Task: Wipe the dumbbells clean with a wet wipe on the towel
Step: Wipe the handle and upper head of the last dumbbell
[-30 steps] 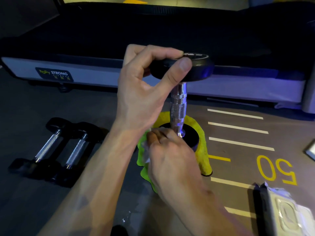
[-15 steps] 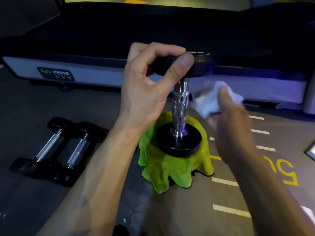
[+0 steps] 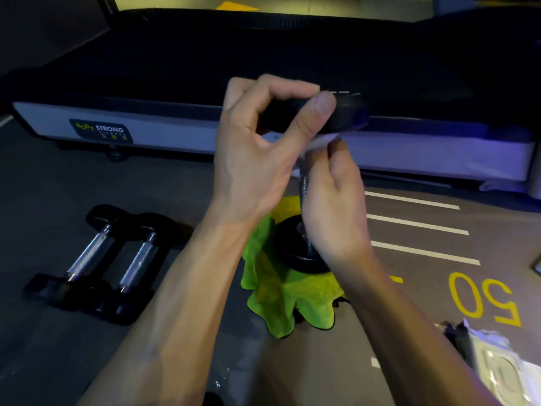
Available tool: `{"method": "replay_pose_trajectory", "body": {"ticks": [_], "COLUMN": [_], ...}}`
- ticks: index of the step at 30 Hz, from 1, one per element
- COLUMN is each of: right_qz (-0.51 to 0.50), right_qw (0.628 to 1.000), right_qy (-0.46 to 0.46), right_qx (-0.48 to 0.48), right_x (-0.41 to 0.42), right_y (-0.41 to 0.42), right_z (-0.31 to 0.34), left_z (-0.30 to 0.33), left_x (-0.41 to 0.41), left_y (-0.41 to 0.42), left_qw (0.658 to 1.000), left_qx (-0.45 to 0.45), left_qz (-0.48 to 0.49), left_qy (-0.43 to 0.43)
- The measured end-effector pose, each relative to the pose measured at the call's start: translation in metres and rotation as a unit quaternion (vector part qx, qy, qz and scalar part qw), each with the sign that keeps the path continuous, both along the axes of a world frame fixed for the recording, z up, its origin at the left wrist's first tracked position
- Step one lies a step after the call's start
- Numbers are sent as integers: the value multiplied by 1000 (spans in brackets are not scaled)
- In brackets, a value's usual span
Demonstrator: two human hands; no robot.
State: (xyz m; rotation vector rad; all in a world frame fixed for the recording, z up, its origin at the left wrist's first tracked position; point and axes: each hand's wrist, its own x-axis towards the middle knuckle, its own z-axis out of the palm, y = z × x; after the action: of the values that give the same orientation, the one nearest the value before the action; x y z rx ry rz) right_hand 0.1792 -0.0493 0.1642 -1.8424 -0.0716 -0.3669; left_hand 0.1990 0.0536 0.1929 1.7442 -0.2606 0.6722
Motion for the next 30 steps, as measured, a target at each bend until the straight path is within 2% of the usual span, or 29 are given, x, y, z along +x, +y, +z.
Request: {"method": "replay_pose_trajectory", "body": {"ticks": [3,7,9,13,18,22,25,27,30], "right_qz": [20,176,209,206,113,97,58,45,50], "right_qw": [992,969,961,964,982,987,984,978,986], "right_qy": [59,128,130,70,40,34,8,-14,-3], "right_qx": [-107,-117,-122,-156,-144,-124,-170,-204,-157], "right_x": [14,7,-1,-27,-34,-35,-43,-45,-44], "right_y": [-14,-37,-46,-57,-57,-56,-54,-50,-44], "right_z": [8,-3,-16,-31,-47,-53,-54,-53,-56], "left_z": [1,2,1,1,-5,-40,-60,-61,-60], "left_x": [-1,3,3,0,-3,-16,-25,-27,-27], "left_y": [3,7,6,3,-6,-10,-15,-18,-17], "left_qw": [1000,1000,1000,1000,998,977,955,951,955], "left_qx": [-4,-21,-24,-22,-50,-84,-79,-82,-62], "left_qz": [-13,-6,-8,-6,18,-7,-40,-45,-34], "left_qy": [5,13,13,5,29,193,284,295,287]}}
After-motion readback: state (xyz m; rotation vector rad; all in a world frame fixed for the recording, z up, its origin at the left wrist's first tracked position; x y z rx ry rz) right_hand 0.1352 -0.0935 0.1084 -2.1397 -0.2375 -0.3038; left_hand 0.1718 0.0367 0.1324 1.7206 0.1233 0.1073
